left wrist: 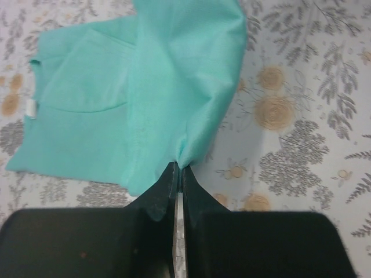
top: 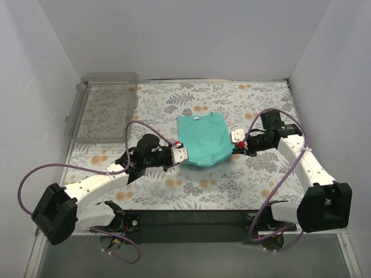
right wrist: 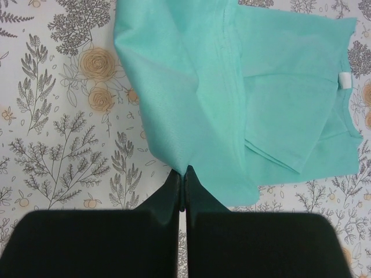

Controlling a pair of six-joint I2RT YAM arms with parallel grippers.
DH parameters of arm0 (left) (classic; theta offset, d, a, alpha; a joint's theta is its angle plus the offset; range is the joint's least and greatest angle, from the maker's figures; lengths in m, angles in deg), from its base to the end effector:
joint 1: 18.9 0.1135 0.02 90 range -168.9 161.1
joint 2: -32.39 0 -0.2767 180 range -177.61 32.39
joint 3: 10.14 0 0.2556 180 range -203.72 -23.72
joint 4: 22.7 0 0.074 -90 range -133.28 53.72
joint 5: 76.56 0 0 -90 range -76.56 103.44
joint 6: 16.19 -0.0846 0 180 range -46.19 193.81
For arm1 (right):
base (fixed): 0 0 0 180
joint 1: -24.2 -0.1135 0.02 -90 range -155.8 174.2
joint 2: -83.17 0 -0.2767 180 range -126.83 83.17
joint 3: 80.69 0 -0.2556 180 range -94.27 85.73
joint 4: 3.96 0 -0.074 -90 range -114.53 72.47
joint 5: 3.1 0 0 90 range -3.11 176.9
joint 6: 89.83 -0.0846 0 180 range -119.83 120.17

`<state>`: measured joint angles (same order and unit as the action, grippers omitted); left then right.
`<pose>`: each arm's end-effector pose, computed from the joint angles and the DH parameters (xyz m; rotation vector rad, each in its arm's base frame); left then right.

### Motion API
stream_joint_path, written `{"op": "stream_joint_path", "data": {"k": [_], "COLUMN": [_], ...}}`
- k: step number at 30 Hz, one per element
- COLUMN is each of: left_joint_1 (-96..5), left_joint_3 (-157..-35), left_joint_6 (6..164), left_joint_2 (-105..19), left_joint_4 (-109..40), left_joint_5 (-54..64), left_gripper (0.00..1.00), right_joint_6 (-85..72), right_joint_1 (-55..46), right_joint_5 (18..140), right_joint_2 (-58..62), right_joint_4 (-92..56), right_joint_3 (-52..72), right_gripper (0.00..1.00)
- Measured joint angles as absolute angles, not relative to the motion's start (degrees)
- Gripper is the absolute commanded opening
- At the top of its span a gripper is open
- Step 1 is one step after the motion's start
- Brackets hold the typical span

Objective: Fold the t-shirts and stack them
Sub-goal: Fold the tshirt

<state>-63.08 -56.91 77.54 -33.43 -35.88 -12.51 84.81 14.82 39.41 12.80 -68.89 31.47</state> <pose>0.1716 -0.2183 0.2025 1.0275 1.9764 -0.9603 0.2194 0.0995 0.2417 -1.8114 1.4142 0.5190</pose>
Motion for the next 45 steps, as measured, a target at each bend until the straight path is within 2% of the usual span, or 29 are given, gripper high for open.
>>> {"op": "stream_joint_path", "data": {"k": [4,14,20,28,33,45], "left_joint_1": [-56.7,-47.7,-44.0,-41.1,-40.4,-40.1], "left_joint_3": [-61.9,-73.1,-78.8,-82.9,-85.2,-90.7], "left_joint_6": [77.5,79.3,82.2,87.4,89.2,90.8], "left_joint_2": [-36.1,-53.3,-61.7,-69.4,-74.1,-82.7], "left_joint_4": [-34.9,-26.9,-20.6,-9.9,-5.7,-3.7], "left_joint_5": [-16.1,-21.3,-21.9,-20.7,-19.2,-11.9], "left_gripper": [0.00,0.00,0.00,0.00,0.00,0.00], "right_joint_6": [81.8,74.3,70.1,64.2,59.5,45.8], "right_joint_1": [15.0,18.4,19.2,19.2,19.2,18.9], "right_joint_5": [38.4,36.5,35.4,33.7,33.6,36.0], "right_joint_2": [8.4,-9.7,-20.7,-27.7,-31.3,-35.5], "right_joint_4": [-69.5,-69.9,-69.7,-68.3,-64.3,-48.8], "right_joint_3": [26.3,5.7,-5.6,-15.2,-18.4,-16.8], "right_gripper": [0.01,0.01,0.01,0.01,0.01,0.01]}}
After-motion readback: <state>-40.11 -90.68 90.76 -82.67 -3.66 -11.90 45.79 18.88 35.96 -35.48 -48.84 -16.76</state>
